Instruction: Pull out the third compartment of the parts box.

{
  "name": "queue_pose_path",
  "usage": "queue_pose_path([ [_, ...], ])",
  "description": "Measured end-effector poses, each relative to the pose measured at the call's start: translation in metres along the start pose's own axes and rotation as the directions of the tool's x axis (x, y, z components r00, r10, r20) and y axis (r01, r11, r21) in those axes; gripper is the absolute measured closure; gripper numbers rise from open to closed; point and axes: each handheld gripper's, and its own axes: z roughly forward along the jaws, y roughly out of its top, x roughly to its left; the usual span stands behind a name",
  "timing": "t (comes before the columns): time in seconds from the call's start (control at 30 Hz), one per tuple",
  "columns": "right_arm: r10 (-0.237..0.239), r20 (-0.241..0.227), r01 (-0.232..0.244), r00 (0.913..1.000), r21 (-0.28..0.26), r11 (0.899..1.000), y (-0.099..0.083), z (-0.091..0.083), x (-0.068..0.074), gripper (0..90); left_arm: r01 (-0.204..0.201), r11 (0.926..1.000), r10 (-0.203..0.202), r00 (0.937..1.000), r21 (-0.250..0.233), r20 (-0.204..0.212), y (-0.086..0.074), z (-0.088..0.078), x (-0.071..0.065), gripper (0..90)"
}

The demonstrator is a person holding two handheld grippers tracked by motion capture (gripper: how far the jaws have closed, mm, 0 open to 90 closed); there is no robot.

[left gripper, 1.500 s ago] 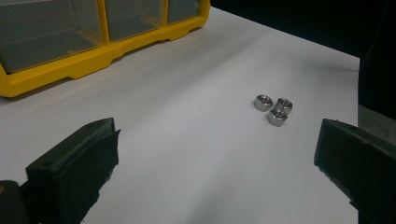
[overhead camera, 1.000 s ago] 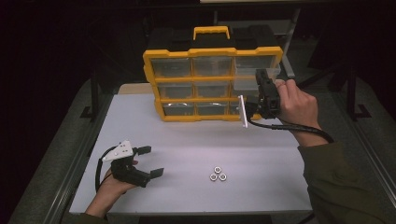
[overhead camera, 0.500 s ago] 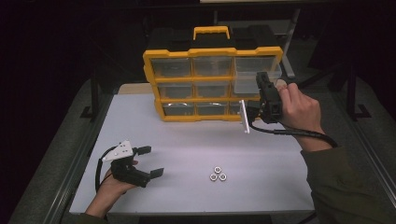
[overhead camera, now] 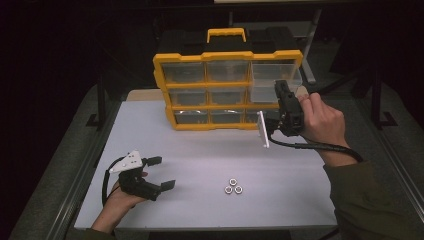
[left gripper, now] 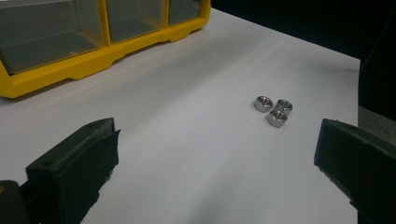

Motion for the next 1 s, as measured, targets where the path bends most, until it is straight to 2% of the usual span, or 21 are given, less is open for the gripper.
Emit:
queue_pose_path([
  [0.23, -0.002, 0.001, 0.002, 1.0000, -0.010, 1.000, -0.0012, -0.0051, -0.0001, 79.4, -0.004, 1.0000, 0.004, 1.0000, -0.001, 0.000, 0.0001, -0.0002, 0.0004, 0.0],
  [0.3, -0.006, -0.005, 0.006, 1.0000, -0.019, 1.000, -0.0015, -0.0052, -0.0005, 79.3, 0.006, 1.0000, -0.006, 1.0000, 0.001, 0.001, -0.0002, 0.0002, -0.0007, 0.0],
  [0.47, 0.006, 0.002, -0.006, 1.0000, -0.013, 1.000, -0.0027, -0.0063, 0.0000, 79.3, -0.001, 1.0000, 0.001, 1.0000, 0.001, -0.001, -0.0001, -0.0002, -0.0001, 0.0],
  [0.67, -0.008, -0.001, 0.008, 1.0000, -0.015, 1.000, -0.0021, -0.0054, 0.0002, 78.0, -0.005, 1.0000, 0.005, 1.0000, -0.002, 0.000, -0.0001, -0.0001, 0.0005, 0.0],
  [0.73, -0.011, 0.018, 0.012, 0.9998, -0.006, 1.000, -0.0015, -0.0056, 0.0026, 77.2, -0.004, 1.0000, 0.004, 1.0000, -0.003, 0.000, -0.0001, -0.0001, 0.0005, 0.0],
  [0.87, -0.013, 0.022, 0.013, 0.9997, -0.021, 1.000, 0.0004, -0.0076, 0.0041, 69.5, -0.005, 1.0000, 0.005, 1.0000, -0.001, 0.000, -0.0004, -0.0002, 0.0003, 0.0],
  [0.9, -0.010, 0.015, 0.010, 0.9998, -0.016, 1.000, 0.0010, -0.0073, 0.0043, 66.0, 0.001, 1.0000, -0.001, 1.0000, 0.000, 0.000, -0.0005, -0.0001, 0.0001, 0.0],
  [1.0, -0.006, 0.037, 0.006, 0.9993, -0.017, 1.000, 0.0010, -0.0073, 0.0059, 56.1, 0.008, 1.0000, -0.008, 1.0000, -0.001, 0.002, -0.0004, 0.0002, -0.0006, 0.0],
])
